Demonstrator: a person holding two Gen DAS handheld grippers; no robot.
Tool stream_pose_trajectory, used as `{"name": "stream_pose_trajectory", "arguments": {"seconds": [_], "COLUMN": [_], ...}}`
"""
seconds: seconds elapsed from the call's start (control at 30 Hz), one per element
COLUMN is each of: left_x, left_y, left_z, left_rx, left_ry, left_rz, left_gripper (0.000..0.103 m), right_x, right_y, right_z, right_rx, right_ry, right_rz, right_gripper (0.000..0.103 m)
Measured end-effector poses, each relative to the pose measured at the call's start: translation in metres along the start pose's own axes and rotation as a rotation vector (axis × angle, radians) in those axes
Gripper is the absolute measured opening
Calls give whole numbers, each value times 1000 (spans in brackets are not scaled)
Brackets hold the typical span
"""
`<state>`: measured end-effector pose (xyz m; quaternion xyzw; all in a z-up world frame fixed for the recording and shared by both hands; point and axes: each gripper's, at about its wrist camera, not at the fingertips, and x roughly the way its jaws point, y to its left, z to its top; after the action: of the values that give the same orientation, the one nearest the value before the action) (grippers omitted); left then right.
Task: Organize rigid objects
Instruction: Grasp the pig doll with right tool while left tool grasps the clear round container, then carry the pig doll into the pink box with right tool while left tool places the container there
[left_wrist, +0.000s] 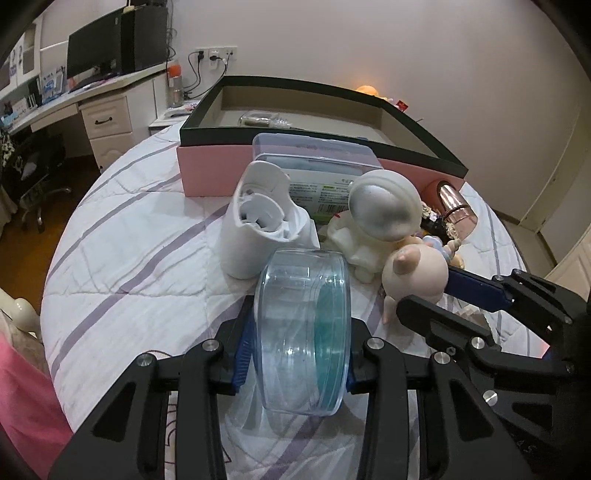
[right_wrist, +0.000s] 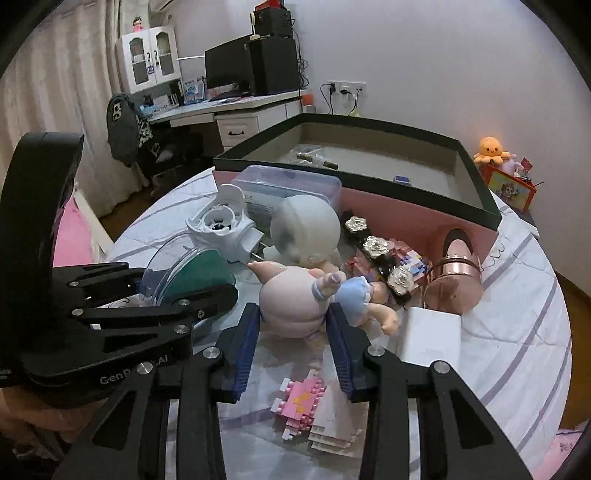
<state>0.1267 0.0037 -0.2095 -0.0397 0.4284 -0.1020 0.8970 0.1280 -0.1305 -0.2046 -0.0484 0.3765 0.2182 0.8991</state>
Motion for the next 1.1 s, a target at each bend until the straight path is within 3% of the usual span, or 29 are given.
{"name": "stream_pose_trajectory", "arguments": {"seconds": [0.37,0.83,1.1], "left_x": [-11,-20,-17], "left_y": [3,2,2], "left_z": [1,4,2], "left_rx": [-4,5,6], "left_ry": [-16,-32,-20], "left_rz": [-2,3,3], "left_gripper": [38,38,38], "right_x": [-20,-25,-8], "right_y": [-7,-6,0], "right_z": [-5,-4,-6], "right_rx": [55,57,12], "right_ry": [-45,-56,4], "right_rz": [97,109,62], "right_gripper": [37,37,37]}}
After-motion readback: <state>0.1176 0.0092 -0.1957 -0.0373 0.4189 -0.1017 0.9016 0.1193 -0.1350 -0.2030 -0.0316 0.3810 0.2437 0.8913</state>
